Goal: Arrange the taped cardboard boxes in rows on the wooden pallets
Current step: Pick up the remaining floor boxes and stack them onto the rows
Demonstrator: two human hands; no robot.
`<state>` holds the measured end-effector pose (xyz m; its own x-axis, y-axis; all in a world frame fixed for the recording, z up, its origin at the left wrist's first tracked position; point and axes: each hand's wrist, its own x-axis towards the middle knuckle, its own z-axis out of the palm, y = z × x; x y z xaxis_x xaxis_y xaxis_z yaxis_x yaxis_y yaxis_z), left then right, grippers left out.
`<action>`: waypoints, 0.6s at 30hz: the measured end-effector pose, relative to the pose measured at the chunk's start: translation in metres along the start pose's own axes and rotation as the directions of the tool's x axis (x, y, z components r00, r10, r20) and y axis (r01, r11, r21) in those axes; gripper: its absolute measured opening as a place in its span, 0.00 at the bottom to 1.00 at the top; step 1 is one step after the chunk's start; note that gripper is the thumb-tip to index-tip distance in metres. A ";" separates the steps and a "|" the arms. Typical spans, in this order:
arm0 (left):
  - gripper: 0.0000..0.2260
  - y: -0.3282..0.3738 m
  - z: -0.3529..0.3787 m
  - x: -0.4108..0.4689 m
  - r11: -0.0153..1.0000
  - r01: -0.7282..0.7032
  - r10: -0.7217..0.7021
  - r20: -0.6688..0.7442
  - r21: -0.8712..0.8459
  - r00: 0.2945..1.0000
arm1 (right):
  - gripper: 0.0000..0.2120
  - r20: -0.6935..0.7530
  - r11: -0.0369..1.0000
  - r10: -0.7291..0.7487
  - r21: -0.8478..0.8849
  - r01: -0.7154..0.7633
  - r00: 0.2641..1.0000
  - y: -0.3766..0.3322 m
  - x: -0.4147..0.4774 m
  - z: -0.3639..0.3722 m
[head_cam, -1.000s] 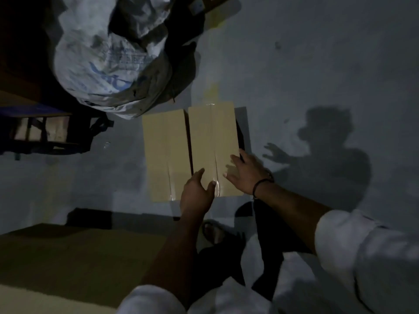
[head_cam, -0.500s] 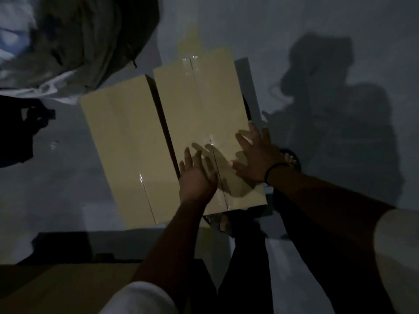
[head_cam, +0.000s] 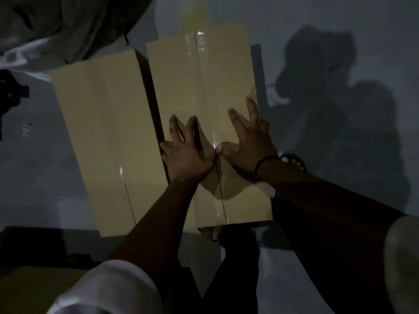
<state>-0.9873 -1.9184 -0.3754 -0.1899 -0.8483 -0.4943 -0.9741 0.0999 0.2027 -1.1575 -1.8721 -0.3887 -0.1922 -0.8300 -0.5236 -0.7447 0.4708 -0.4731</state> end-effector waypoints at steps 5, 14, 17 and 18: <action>0.46 0.025 -0.029 -0.019 0.999 -0.040 0.039 0.070 0.014 0.997 | 0.42 -0.053 0.994 0.100 0.043 -0.097 0.994 -0.008 -0.012 -0.032; 0.32 0.100 -0.197 -0.150 0.981 0.087 -0.133 -0.274 -0.173 0.953 | 0.41 -0.109 0.997 -0.053 -0.064 0.047 0.993 -0.083 -0.123 -0.210; 0.30 0.131 -0.264 -0.202 0.945 0.191 -0.282 -0.361 -0.267 0.889 | 0.40 -0.120 0.992 -0.103 -0.090 0.093 0.987 -0.122 -0.165 -0.272; 0.30 0.140 -0.284 -0.219 0.931 0.218 -0.322 -0.374 -0.293 0.870 | 0.40 -0.126 0.988 -0.132 -0.096 0.120 0.983 -0.133 -0.179 -0.290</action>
<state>-1.0473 -1.8665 0.0010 0.1941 -0.9645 -0.1789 -0.9124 -0.2445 0.3284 -1.2095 -1.8728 -0.0273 -0.1708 -0.9159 -0.3633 -0.8205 0.3364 -0.4623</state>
